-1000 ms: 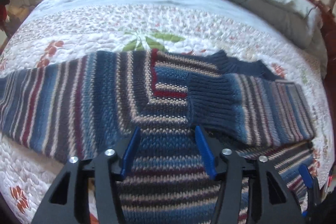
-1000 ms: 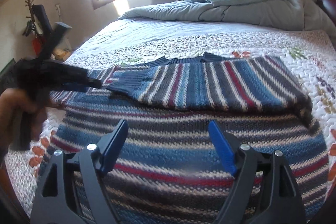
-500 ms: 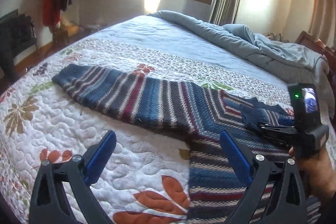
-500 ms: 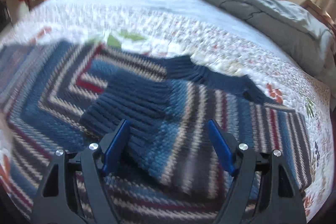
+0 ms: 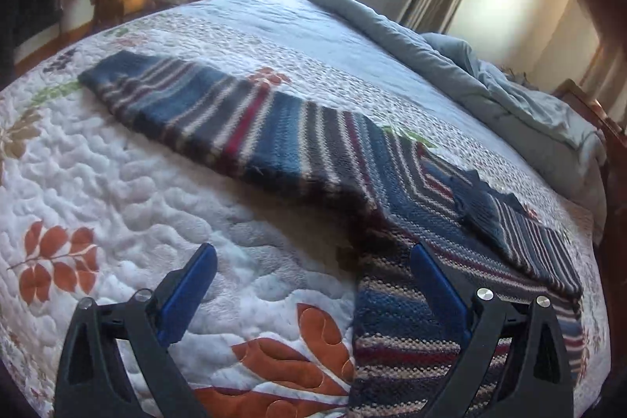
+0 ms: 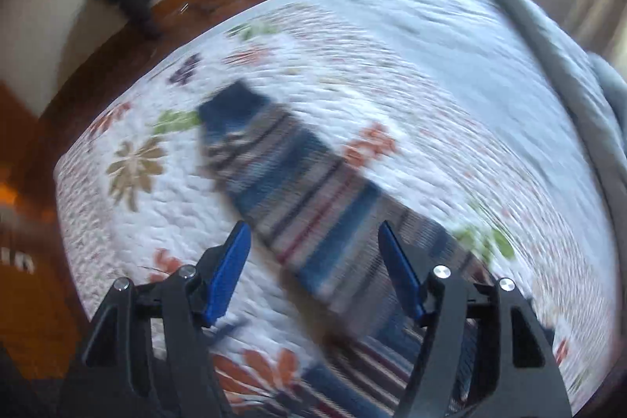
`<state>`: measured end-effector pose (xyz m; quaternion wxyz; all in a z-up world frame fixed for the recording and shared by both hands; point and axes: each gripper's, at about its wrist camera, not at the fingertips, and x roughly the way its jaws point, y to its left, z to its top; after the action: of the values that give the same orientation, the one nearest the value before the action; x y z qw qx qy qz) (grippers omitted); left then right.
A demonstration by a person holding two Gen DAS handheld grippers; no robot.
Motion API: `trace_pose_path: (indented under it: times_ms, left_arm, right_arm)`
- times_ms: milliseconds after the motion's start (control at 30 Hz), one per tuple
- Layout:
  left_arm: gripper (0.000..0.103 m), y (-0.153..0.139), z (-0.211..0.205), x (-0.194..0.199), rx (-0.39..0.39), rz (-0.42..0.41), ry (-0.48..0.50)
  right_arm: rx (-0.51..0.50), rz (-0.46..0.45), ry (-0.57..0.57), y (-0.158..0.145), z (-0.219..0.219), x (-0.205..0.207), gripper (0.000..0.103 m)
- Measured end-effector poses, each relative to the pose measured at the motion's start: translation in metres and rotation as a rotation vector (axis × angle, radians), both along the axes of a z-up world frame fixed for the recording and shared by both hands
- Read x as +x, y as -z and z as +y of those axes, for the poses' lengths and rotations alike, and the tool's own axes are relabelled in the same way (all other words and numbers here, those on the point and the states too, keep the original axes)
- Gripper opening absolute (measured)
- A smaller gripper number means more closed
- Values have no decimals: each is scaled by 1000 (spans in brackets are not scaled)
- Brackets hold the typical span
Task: Fold small clothes
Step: 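Grasp the other sleeve cuff with the right gripper and lift it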
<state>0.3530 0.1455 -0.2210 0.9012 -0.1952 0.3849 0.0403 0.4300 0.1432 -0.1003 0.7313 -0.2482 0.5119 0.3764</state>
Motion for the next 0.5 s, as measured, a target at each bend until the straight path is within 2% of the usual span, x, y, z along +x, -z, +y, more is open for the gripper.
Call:
trace_pose_path:
  times_ms: [67, 133, 167, 200, 267, 400, 500]
  left_arm:
    - [99, 2, 0, 6, -14, 9, 15]
    - [99, 8, 2, 18, -32, 30, 27]
    - [99, 11, 5, 23, -41, 38, 27]
    - [99, 14, 8, 29, -61, 39, 27]
    - [99, 20, 16, 35, -104, 57, 21]
    - [99, 23, 23, 39, -139, 66, 28]
    - [99, 23, 27, 41, -169, 66, 23]
  right_arm:
    - [-45, 10, -73, 6, 54, -11, 67]
    - [-87, -17, -136, 23, 115, -23, 65]
    - [-104, -13, -155, 32, 134, -26, 56]
    - [-131, -6, -176, 47, 160, -29, 53]
    - [-181, -29, -203, 77, 200, -29, 53]
    - [-269, -78, -255, 117, 241, -33, 55]
    - [-311, -107, -270, 138, 253, -34, 55]
